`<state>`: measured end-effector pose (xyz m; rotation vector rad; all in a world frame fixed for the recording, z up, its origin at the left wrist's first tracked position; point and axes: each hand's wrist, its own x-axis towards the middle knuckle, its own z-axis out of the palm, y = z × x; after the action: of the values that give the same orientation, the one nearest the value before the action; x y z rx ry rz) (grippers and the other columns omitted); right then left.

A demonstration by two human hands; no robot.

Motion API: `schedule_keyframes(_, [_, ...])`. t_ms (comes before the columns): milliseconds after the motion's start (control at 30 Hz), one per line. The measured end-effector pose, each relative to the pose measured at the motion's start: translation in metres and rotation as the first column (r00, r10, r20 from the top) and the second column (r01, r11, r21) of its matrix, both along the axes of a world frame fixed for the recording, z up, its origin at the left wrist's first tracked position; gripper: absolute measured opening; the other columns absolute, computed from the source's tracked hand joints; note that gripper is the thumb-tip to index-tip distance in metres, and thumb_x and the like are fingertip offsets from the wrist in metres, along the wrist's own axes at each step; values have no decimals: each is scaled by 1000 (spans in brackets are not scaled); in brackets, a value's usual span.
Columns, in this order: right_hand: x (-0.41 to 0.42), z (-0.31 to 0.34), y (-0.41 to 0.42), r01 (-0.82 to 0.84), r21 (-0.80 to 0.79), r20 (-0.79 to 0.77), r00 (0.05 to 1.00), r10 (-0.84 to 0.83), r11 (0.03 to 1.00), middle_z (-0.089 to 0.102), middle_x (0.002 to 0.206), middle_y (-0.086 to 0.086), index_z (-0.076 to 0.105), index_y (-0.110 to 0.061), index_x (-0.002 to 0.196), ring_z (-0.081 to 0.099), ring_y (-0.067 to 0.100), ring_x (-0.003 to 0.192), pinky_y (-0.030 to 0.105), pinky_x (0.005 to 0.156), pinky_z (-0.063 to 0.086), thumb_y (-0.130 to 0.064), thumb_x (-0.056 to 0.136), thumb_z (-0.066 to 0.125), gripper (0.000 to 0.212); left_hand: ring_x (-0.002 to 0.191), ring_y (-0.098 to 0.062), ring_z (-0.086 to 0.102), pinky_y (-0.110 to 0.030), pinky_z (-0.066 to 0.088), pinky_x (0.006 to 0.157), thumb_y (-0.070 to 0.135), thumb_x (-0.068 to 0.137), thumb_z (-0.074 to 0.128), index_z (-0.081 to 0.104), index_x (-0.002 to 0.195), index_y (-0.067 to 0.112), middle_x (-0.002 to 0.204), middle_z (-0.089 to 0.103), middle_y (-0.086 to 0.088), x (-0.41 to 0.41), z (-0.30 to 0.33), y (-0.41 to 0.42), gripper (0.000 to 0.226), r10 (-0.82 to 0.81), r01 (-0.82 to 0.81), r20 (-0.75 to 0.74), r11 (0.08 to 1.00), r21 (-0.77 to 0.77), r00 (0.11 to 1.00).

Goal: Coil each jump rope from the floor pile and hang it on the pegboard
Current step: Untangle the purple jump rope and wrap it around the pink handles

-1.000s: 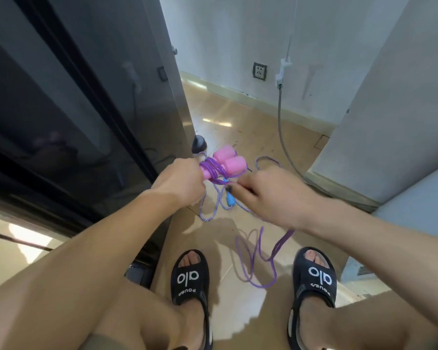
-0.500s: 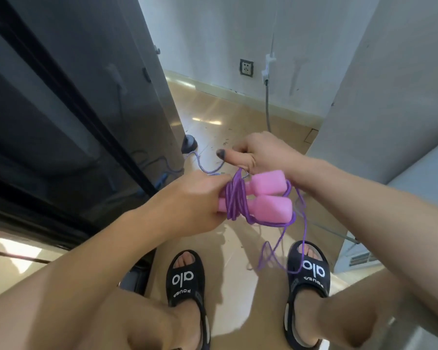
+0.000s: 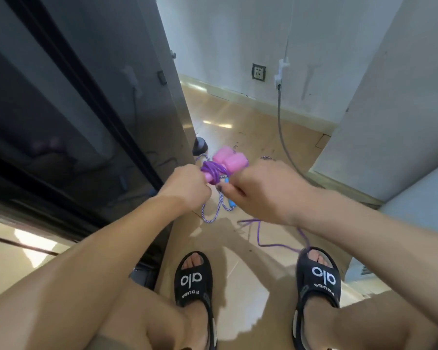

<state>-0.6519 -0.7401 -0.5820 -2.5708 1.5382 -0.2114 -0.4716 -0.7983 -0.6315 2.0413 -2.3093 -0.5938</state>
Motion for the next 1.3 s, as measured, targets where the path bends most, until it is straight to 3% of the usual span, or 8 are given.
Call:
schedule_keyframes(200, [-29, 21, -42, 129, -227, 52, 991, -120, 965, 45, 53, 2, 50, -13, 65, 48, 30, 60, 28, 49, 21, -63, 95, 44, 59, 75, -28, 56, -32, 43, 64, 14, 86, 50, 49, 82, 16, 77, 55, -1, -19, 16, 20, 4, -335, 333, 77, 942, 38, 939])
schedule_keyframes(367, [-29, -7, -51, 152, 2, 114, 982, -151, 988, 38, 52, 2, 49, -13, 62, 38, 25, 57, 33, 52, 27, -66, 92, 46, 62, 66, -33, 59, -36, 41, 59, 10, 88, 60, 58, 86, 9, 66, 45, 4, -32, 34, 47, 3, -683, 681, 67, 706, -197, 727])
schedule_keyframes(500, [-43, -10, -48, 83, 435, 351, 901, -253, 896, 26, 58, 8, 41, -19, 47, 25, 18, 60, 33, 64, 26, -22, 104, 50, 57, 56, -14, 42, -31, 38, 55, 2, 82, 61, 42, 59, 22, 57, 42, 6, -32, 46, 53, 36, -346, 350, -367, 935, -58, 863])
schedule_keyframes(567, [-49, -18, -44, 103, 507, 418, 839, -348, 856, 38, 64, 12, 49, 10, 61, 33, 17, 69, 32, 69, 28, 1, 97, 48, 37, 49, -13, 32, -27, 30, 48, 2, 75, 61, 36, 53, 16, 50, 36, 5, -31, 47, 50, 35, -139, 185, -559, 982, 26, 818])
schedule_keyframes(700, [-41, -29, -38, 211, 451, 391, 827, -404, 867, 42, 54, 2, 42, -10, 59, 36, 21, 54, 32, 59, 34, -56, 100, 27, 63, 54, -19, 30, -33, 28, 53, 4, 75, 63, 42, 61, 11, 54, 36, -2, -21, 39, 23, 26, 147, -128, -615, 989, 74, 775])
schedule_keyframes(900, [-6, -21, -11, 115, 138, 63, 990, -125, 984, 41, 58, 4, 41, -11, 69, 45, 32, 64, 34, 59, 41, -46, 104, 30, 50, 53, -25, 35, -29, 30, 50, 3, 75, 58, 51, 73, 8, 61, 42, -10, 2, 6, -6, 9, 377, -317, -484, 926, 204, 790])
schedule_keyframes(1067, [-8, 18, -20, 40, -162, -38, 998, -47, 986, 40, 58, 1, 41, -13, 67, 42, 26, 58, 30, 49, 22, -49, 101, 37, 50, 76, -26, 62, -31, 47, 66, 16, 85, 56, 60, 82, 14, 82, 64, -5, 6, -3, -4, 5, 38, -38, -3, 999, 21, 999])
schedule_keyframes(1300, [-23, 3, -51, 129, -82, 67, 990, -124, 988, 41, 53, 3, 39, -14, 60, 38, 22, 54, 30, 49, 22, -58, 99, 41, 58, 67, -26, 54, -32, 41, 61, 21, 88, 53, 44, 78, 22, 68, 44, 6, -18, 8, 26, 13, -515, 525, 113, 845, -98, 850])
